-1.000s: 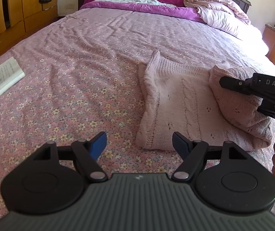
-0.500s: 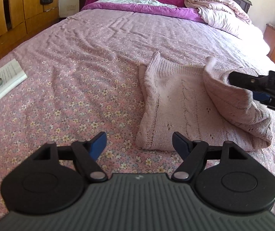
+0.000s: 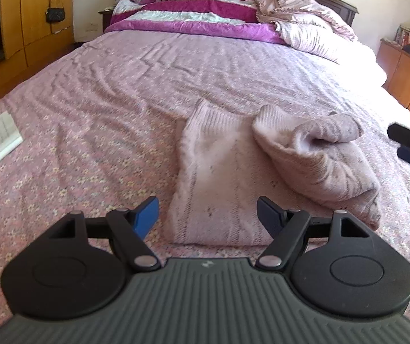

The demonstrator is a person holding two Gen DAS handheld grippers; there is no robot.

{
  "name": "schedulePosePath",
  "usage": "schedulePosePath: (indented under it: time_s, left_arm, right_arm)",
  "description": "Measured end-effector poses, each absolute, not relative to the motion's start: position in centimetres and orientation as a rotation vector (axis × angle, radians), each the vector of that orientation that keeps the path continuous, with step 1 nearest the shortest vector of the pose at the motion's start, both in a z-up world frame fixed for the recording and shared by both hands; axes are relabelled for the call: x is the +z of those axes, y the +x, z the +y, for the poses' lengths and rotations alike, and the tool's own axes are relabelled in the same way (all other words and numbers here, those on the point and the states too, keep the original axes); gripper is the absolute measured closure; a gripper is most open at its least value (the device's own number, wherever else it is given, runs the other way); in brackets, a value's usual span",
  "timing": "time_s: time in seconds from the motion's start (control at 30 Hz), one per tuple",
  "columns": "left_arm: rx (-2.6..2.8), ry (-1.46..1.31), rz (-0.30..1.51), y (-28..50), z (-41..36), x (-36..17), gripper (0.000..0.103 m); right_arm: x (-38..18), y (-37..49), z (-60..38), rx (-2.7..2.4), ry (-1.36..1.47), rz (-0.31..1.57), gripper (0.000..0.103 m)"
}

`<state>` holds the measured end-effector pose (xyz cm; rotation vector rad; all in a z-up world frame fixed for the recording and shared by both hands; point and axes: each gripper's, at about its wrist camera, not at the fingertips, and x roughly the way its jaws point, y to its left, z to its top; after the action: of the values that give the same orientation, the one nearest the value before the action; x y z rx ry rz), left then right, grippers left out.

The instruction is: Fold small clothes

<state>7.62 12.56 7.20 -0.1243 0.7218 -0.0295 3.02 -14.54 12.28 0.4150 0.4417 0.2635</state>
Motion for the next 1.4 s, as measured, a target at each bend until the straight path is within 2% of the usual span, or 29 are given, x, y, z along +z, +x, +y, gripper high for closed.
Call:
schedulePosePath:
  time_s: [0.4,0.6,0.87,0.9,0.97,1.03,1.23,1.4]
  left_arm:
    - [-0.173,-0.142,0.619,9.7,10.1,9.1,0.026]
    - [-0.253,-0.026,0.547,12.3,6.4,9.8,0.026]
    - [-0.337,0.044,0.62,17.1,2.5,7.0,0.028]
    - [-0.348,0.047,0.626,17.5,2.2,6.7,0.034]
    - [-0.368,0.064,0.633,18.2,1.5,6.2,0.068]
    - [-0.346,0.075,0.64,19.0,1.2,5.8,0.085]
    - [-0.267,-0.109,0.615,19.7,5.2,6.5,0.09]
    - [-0.171,-0.206,0.687,21.0,8.3,4.7,0.092]
  right_arm:
    - [7.4,1.3,-18.1,0.113,0.494,0.467,0.023]
    - [5.2,1.2,-18.9,0.09,0.539,0.495,0.023]
    - [3.8,1.1,-19.8,0.091,0.605,0.5,0.023]
    - [3.7,1.1,-20.0,0.092,0.615,0.504,0.023]
    - [3.4,1.2,-20.5,0.102,0.664,0.51,0.023]
    - [3.3,1.2,-20.8,0.106,0.705,0.513,0.023]
    - [3.4,1.1,-20.7,0.127,0.695,0.495,0.023]
    - [3.2,1.1,-20.4,0.146,0.677,0.501,0.023]
